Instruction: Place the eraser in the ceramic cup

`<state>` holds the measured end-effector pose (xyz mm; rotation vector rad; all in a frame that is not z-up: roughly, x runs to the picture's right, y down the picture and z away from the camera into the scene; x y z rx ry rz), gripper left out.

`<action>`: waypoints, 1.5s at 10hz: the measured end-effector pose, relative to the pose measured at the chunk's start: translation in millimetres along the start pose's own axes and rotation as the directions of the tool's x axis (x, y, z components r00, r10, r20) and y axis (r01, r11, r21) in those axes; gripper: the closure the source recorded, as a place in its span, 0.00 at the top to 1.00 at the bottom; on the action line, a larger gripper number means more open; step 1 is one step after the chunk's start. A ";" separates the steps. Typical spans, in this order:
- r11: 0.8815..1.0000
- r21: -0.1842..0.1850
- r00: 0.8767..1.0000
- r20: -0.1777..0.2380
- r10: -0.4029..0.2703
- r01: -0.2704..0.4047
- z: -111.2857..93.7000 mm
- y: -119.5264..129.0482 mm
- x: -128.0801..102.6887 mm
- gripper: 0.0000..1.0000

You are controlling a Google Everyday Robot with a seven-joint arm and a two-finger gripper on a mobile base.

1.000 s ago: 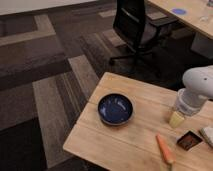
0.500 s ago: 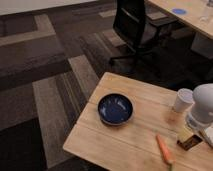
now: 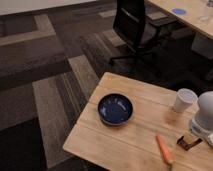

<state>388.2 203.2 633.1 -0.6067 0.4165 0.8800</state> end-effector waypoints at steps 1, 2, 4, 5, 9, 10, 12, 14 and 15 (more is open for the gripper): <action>1.000 -0.005 1.000 -0.002 0.011 -0.011 -11.9 -1.8 -9.0 0.00; 1.000 -0.013 1.000 0.000 0.026 -0.026 -19.1 -5.5 -13.0 0.00; 0.999 -0.011 0.999 0.010 0.039 -0.039 -58.3 -42.3 -33.3 0.00; 0.999 0.036 1.000 0.000 0.026 -0.026 -99.6 -86.8 -56.2 0.00; 0.990 0.133 0.999 0.003 0.046 -0.046 -148.5 -133.3 -84.0 0.00; 0.990 0.133 0.999 -0.002 0.045 -0.044 -147.1 -132.8 -82.4 0.00; 0.979 0.205 1.000 -0.023 0.013 -0.008 -147.1 -148.9 -81.0 0.00; 0.972 0.231 0.999 -0.012 -0.038 0.039 -142.2 -154.7 -97.6 0.00; 0.973 0.221 0.997 -0.003 -0.073 0.072 -134.6 -153.0 -108.2 0.00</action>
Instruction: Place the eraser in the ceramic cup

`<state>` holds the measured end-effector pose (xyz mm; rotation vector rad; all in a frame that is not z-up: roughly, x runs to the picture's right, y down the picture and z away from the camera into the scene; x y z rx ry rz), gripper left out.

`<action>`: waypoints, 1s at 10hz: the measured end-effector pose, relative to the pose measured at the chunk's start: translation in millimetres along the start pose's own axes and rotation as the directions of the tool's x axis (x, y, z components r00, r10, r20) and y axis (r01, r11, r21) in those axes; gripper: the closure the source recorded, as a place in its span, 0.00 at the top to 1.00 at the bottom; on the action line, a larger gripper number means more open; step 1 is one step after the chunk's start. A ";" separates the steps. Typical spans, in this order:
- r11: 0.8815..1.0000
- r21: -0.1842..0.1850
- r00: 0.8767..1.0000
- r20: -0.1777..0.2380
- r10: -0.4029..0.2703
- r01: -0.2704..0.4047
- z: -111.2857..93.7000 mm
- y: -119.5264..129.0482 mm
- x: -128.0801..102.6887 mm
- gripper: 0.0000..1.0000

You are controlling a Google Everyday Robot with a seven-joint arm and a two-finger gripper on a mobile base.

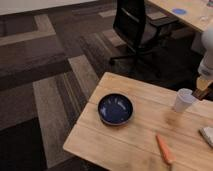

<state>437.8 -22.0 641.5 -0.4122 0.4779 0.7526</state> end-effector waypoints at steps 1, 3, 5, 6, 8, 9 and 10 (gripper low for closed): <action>1.000 -0.013 1.000 0.010 -0.023 0.023 8.0 1.8 -8.2 0.00; 0.999 -0.033 0.999 0.007 -0.041 0.041 28.8 -3.6 -12.3 0.00; 0.996 -0.060 0.997 0.013 -0.071 0.071 46.6 -2.6 -18.7 0.00; 0.996 -0.061 0.997 0.013 -0.070 0.071 46.0 -2.7 -18.1 0.00; 0.996 -0.062 0.997 0.012 -0.071 0.071 46.1 -2.2 -18.3 0.18; 0.996 -0.062 0.997 0.012 -0.071 0.071 46.3 -2.2 -18.1 0.32; 0.996 -0.062 0.997 0.011 -0.071 0.071 46.3 -2.2 -18.0 0.52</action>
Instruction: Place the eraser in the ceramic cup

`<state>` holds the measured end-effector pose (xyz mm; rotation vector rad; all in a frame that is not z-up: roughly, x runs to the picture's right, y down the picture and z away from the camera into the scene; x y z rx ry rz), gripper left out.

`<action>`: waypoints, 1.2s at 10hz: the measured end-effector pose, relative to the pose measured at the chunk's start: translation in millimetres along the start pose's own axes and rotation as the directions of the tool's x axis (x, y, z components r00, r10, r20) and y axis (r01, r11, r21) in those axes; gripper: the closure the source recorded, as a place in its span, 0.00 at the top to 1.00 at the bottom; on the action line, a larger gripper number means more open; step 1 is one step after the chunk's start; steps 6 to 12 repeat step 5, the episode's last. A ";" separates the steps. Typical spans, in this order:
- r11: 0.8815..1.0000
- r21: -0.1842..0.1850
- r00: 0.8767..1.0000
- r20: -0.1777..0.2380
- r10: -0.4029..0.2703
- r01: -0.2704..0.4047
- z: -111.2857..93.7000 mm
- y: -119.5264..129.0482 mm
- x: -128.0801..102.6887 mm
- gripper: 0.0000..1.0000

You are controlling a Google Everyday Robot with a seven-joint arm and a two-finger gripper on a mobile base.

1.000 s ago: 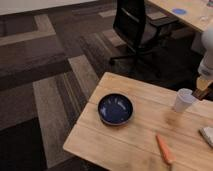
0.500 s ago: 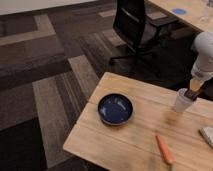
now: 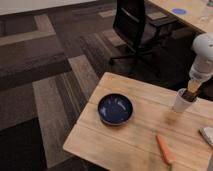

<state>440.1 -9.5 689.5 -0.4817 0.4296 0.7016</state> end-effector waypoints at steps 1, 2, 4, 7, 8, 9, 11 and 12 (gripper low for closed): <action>1.000 0.000 1.000 0.000 0.000 0.000 0.0 0.1 -0.1 0.58; 1.000 0.000 1.000 -0.001 0.002 -0.002 0.2 -0.3 1.5 0.75; 1.000 0.000 1.000 -0.001 0.001 -0.001 0.0 -0.1 0.6 0.80; 1.000 0.000 1.000 -0.001 0.001 -0.001 0.0 -0.1 0.5 0.80; 1.000 0.000 1.000 -0.001 0.001 -0.001 0.0 -0.1 0.5 0.80; 1.000 0.000 1.000 -0.001 0.001 -0.001 0.0 -0.1 0.5 0.80; 1.000 0.000 1.000 -0.001 0.001 -0.001 0.0 -0.1 0.5 0.80; 1.000 0.000 1.000 -0.001 0.001 -0.001 0.0 -0.1 0.5 0.80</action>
